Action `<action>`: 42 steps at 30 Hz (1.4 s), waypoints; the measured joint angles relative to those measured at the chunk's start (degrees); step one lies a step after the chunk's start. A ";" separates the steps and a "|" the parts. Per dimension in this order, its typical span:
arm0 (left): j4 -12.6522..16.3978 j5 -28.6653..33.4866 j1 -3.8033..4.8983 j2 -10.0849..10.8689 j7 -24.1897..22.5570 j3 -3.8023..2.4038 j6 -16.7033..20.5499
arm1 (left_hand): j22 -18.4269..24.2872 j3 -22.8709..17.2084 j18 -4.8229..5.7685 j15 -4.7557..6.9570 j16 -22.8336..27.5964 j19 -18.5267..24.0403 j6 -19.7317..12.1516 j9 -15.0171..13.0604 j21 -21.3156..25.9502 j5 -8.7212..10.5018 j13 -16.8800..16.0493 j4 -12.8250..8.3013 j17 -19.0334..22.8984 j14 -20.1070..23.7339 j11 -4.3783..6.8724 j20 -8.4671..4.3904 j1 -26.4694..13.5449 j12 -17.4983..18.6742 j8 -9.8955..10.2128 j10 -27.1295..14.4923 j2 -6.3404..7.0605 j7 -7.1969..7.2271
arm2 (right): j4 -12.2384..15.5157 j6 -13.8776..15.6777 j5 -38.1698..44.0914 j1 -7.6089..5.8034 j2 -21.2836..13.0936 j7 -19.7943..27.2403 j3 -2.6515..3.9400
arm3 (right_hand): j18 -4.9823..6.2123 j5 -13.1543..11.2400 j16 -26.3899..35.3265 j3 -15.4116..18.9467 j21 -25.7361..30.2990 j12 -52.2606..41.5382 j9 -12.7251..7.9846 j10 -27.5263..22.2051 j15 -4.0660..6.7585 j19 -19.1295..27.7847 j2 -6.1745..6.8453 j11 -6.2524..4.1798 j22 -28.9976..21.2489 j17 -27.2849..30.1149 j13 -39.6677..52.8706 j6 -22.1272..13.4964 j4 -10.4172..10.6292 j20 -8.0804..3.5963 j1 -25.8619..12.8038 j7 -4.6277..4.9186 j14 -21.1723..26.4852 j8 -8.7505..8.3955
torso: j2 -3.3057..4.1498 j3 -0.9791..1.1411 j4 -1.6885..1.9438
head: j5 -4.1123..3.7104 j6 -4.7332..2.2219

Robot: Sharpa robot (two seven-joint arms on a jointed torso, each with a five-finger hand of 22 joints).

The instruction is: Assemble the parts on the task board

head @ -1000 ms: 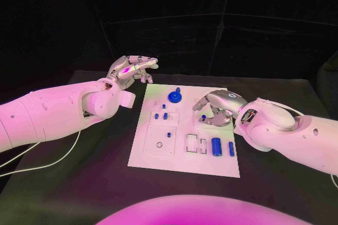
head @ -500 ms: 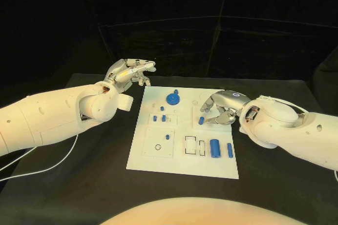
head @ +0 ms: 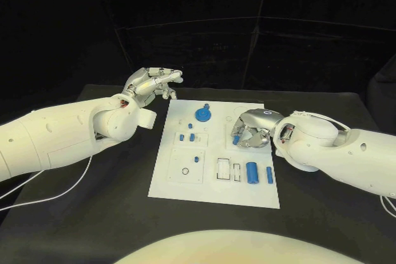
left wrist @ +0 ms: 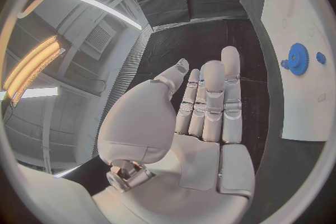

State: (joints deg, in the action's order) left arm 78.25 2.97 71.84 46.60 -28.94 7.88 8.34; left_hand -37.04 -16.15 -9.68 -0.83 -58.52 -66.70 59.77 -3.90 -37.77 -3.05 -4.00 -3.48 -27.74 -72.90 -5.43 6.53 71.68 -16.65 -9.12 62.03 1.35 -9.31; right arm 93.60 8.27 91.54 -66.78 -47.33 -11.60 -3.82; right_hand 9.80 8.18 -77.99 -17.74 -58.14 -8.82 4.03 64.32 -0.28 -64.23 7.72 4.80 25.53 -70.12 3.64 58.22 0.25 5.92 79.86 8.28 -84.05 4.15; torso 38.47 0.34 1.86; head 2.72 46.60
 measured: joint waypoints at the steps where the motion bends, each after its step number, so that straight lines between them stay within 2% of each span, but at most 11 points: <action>1: -0.01 0.00 0.00 0.00 0.01 0.00 -0.01 | 0.00 0.00 0.00 0.00 0.00 0.00 0.00 0.00 0.00 0.00 0.00 0.00 0.00 0.00 0.00 0.00 0.00 0.00 0.00 0.00 0.00 0.00 | -0.14 -0.19 0.00 0.00 0.11 0.03 0.00 | 0.00 0.00 0.00 -0.14 -0.16 0.00 0.00 0.20 0.00 -0.20 0.00 -0.20 0.15 -0.08 0.00 0.00 0.13 -0.20 0.00 0.00 0.00 0.00 | 0.00 0.00 0.00 | 0.00 0.03; 5: -0.04 0.00 0.00 -0.02 0.02 0.00 -0.05 | 0.00 0.00 0.00 0.00 0.00 0.00 0.00 0.00 0.00 0.00 0.00 0.00 0.00 0.00 0.00 0.00 0.00 0.00 0.00 0.00 0.00 0.00 | -0.73 -0.80 0.01 0.00 0.56 0.16 0.00 | 0.00 0.00 -0.38 -1.02 -0.44 0.00 0.00 0.99 0.00 -0.53 -0.26 -0.15 0.64 -0.41 0.00 0.49 0.21 -0.27 0.24 -0.02 0.00 0.00 | -0.01 0.01 -0.01 | 0.04 0.14; 7: -0.07 0.00 0.00 -0.03 0.03 0.00 -0.07 | 0.00 0.00 0.00 0.00 0.00 0.00 0.00 0.00 0.00 0.00 0.00 0.00 0.00 0.00 0.00 0.00 0.00 0.00 0.00 0.00 0.00 0.00 | -1.02 -0.93 0.02 0.00 0.80 0.19 0.00 | 0.00 -0.54 -0.62 -1.71 -0.61 0.00 0.01 1.77 0.23 -0.69 -0.92 -0.30 0.96 -0.68 0.00 1.18 0.10 -0.27 0.30 -0.08 0.18 0.00 | -0.01 0.01 -0.03 | 0.10 0.19; 12: -0.10 0.00 0.00 -0.06 0.05 0.00 -0.12 | 0.08 0.16 0.00 0.16 0.00 0.00 0.00 0.00 0.00 0.00 0.00 -0.16 0.17 0.15 0.00 0.00 0.00 0.00 0.00 0.00 0.00 0.00 | -1.41 -0.70 0.39 0.01 1.05 0.07 -0.01 | 0.00 -3.62 -1.21 -4.65 -1.33 0.01 0.30 3.72 0.75 -1.13 -2.66 -0.58 1.77 -1.36 -0.02 3.57 -0.51 -0.71 2.04 -0.18 0.07 0.72 | -0.02 0.03 -0.03 | 0.13 0.26; 14: -0.13 0.00 0.00 -0.06 0.06 0.00 -0.13 | 0.07 0.16 0.00 0.22 0.00 0.00 0.00 0.00 0.00 0.00 0.00 -0.16 0.18 0.22 0.00 0.00 0.00 0.00 0.00 0.00 0.00 0.00 | -1.48 -0.43 0.67 0.01 1.07 -0.04 -0.02 | 0.00 -4.57 -1.22 -5.59 -1.49 0.02 0.34 4.43 0.82 -1.13 -3.11 -0.69 2.16 -1.64 -0.02 4.32 -0.81 -0.71 2.50 -0.19 0.00 1.03 | -0.02 0.04 -0.04 | 0.13 0.28; 16: -0.15 0.00 0.00 -0.07 0.07 0.00 -0.14 | 0.07 0.16 0.00 0.22 0.00 0.00 0.00 0.00 0.00 0.00 0.00 -0.16 0.18 0.22 0.00 0.00 0.00 0.00 0.00 0.00 0.00 0.00 | -1.50 -0.01 1.07 0.03 1.07 -0.20 -0.03 | 0.00 -5.04 -1.82 -7.24 -2.39 0.00 0.35 5.77 0.93 -1.62 -3.39 -0.82 3.16 -2.15 0.01 5.47 -1.36 -1.20 2.80 -0.30 0.11 1.39 | -0.02 0.04 -0.07 | 0.13 0.31; 20: -0.16 0.00 -0.02 -0.08 0.09 0.01 -0.17 | 0.07 0.16 0.00 0.22 0.00 0.00 0.00 0.00 0.00 0.00 0.00 -0.16 0.18 0.22 0.00 0.00 0.00 0.00 0.00 0.00 0.00 0.00 | -1.38 1.25 1.93 0.09 1.01 -0.41 -0.07 | 0.00 -5.22 -2.22 -10.10 -3.50 0.01 0.44 6.95 1.23 -1.85 -3.15 -0.61 4.62 -2.81 0.06 6.98 -2.17 -1.43 3.04 -0.56 0.00 1.83 | -0.05 0.04 -0.07 | 0.13 0.34; 24: -0.19 0.00 -0.02 -0.08 0.11 0.01 -0.20 | 0.07 0.16 0.00 0.22 0.00 0.00 0.00 0.00 0.00 0.00 0.00 -0.16 0.17 0.22 0.00 0.00 0.00 0.00 0.00 0.00 0.00 0.00 | -0.63 2.99 2.64 0.09 0.67 -0.46 -0.07 | 0.00 -5.46 -2.22 -11.02 -3.93 0.03 0.53 7.16 1.23 -1.85 -3.16 -0.40 5.21 -2.96 0.35 7.34 -2.32 -1.43 3.03 -0.47 0.00 1.84 | -0.07 0.03 -0.07 | 0.04 0.35; 30: -0.21 0.00 -0.04 -0.08 0.16 0.01 -0.22 | 0.07 0.16 0.00 0.21 0.00 0.00 0.00 0.00 0.00 0.00 0.00 -0.16 0.17 0.21 0.00 0.00 0.00 0.00 0.00 0.00 0.00 0.00 | 2.22 5.87 2.47 0.06 -1.17 -0.29 0.00 | 0.00 -5.24 -2.21 -12.02 -3.93 1.07 0.57 7.16 1.23 -1.85 -3.13 -0.40 5.06 -2.86 0.34 7.43 -2.52 -1.42 2.82 -0.53 0.00 1.83 | -0.13 0.00 -0.10 | -0.11 0.21; 35: -0.19 0.00 -0.04 -0.06 0.25 0.01 -0.25 | 0.07 0.16 0.00 0.21 0.00 0.00 0.00 0.00 0.00 0.00 0.00 -0.16 0.17 0.21 0.00 0.00 0.00 0.00 0.00 0.00 0.00 0.00 | 5.03 7.94 0.46 0.03 -3.27 0.16 0.06 | 0.00 -5.17 -2.43 -12.45 -4.16 1.61 0.32 7.47 1.23 -1.84 -2.41 -0.71 5.11 -2.85 0.18 7.10 -2.31 -1.42 1.32 -0.21 0.00 1.32 | -0.16 -0.02 -0.04 | -0.16 0.06; 42: -0.24 0.01 -0.05 -0.02 0.38 0.02 -0.28 | 0.06 0.16 0.00 0.21 0.00 0.00 0.00 0.00 0.00 0.00 0.00 -0.16 0.17 0.21 0.00 0.00 0.00 0.00 0.00 0.00 0.00 0.00 | 8.18 9.78 -2.70 0.00 -3.43 1.05 0.15 | 0.00 -5.16 -2.43 -12.49 -4.16 1.85 0.15 7.66 1.23 -1.84 -2.02 -0.91 5.19 -2.95 0.15 7.10 -2.34 -1.42 0.78 -0.21 0.00 1.30 | -0.12 -0.04 0.02 | 0.29 0.14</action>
State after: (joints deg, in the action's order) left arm 78.01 2.97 71.79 46.58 -28.55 7.90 8.06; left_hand -36.97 -15.99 -9.68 -0.62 -58.53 -66.70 59.78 -3.90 -37.77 -3.05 -4.00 -3.64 -27.57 -72.69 -5.43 6.53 71.68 -16.65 -9.12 62.04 1.35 -9.31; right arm 101.78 18.05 88.84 -66.77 -50.76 -10.55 -3.67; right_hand 9.80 3.03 -80.42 -30.24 -62.29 -6.97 4.18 71.98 0.94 -66.07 5.71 3.89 30.72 -73.08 3.79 65.31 -2.09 4.50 80.64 8.07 -84.05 5.45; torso 38.36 0.30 1.87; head 3.01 46.74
